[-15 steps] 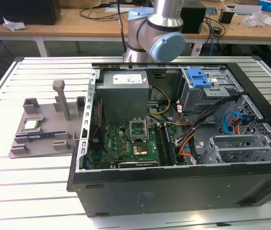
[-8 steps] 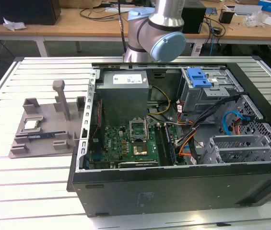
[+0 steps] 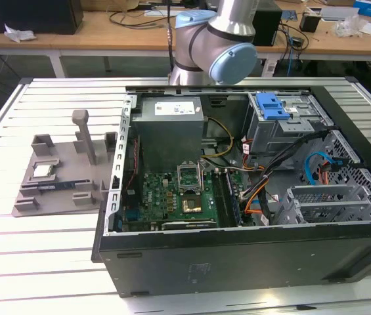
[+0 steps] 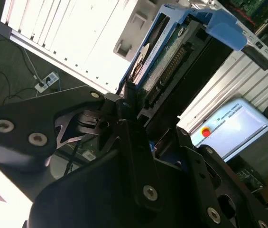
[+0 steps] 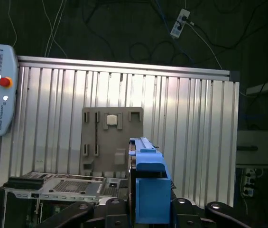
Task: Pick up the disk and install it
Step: 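Pick up the disk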
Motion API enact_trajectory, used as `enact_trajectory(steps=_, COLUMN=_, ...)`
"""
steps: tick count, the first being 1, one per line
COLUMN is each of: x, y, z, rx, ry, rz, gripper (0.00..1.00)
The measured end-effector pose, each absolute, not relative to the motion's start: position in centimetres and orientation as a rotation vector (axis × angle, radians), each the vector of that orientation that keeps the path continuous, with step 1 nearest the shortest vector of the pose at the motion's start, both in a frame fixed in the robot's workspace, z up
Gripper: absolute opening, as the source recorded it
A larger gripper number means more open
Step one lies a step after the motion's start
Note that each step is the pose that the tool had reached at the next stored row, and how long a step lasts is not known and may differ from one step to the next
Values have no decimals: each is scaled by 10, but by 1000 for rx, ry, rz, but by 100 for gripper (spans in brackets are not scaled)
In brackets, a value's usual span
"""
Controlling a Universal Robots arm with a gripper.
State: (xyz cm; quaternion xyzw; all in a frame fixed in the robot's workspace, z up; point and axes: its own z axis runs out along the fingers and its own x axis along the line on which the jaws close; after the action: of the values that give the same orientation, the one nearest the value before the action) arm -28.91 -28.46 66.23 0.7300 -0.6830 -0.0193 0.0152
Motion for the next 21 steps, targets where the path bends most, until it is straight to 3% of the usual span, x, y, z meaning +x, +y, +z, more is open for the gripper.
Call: enact_trajectory(steps=21, x=-156, y=-285, z=629, rx=2262, ry=-2117, rz=-49, gripper=37)
